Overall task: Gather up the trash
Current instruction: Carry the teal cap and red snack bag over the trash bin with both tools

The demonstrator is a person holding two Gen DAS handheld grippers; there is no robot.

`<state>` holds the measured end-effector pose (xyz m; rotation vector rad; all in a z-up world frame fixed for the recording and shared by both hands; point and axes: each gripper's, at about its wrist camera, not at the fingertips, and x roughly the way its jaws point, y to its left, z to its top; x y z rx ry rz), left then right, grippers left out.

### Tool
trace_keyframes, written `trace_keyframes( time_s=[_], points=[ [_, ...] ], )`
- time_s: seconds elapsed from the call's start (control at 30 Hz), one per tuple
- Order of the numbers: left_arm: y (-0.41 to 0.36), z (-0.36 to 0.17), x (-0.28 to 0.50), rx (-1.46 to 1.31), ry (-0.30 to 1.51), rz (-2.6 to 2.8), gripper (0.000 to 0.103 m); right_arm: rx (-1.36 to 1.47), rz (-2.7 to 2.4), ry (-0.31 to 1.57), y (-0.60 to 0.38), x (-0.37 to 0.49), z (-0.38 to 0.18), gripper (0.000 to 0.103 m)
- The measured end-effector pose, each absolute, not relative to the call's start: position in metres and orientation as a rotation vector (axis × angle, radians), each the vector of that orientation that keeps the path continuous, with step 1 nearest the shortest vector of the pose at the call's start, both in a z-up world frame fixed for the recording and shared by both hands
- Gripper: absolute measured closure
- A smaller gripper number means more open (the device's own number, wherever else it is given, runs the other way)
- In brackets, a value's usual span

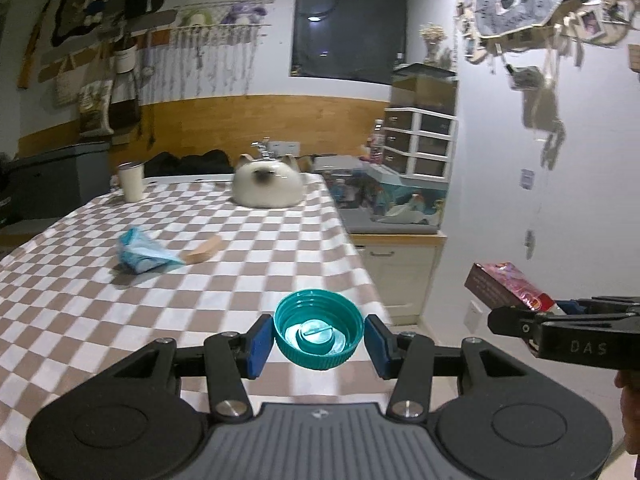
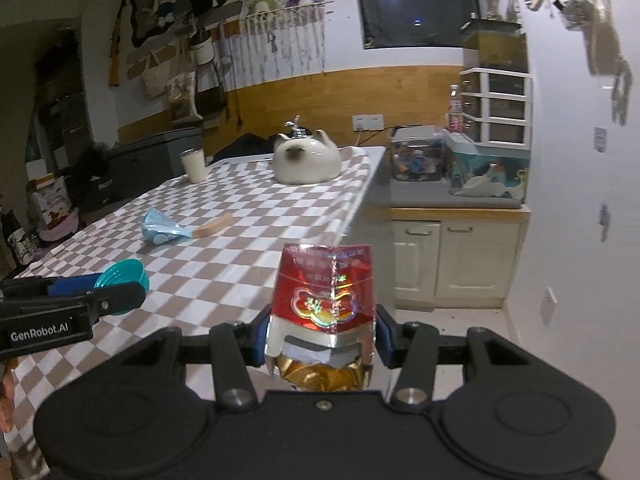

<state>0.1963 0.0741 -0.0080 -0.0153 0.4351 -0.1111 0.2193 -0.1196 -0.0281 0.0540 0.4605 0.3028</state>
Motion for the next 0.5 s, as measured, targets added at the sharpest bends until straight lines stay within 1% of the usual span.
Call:
trace_keyframes(
  time_s=[0.5],
  points=[
    [-0.015, -0.022, 0.186, 0.015, 0.461, -0.243, 0.053, 0.086, 0.206, 0.472, -0.202, 0.181, -0.043, 0.052]
  ],
)
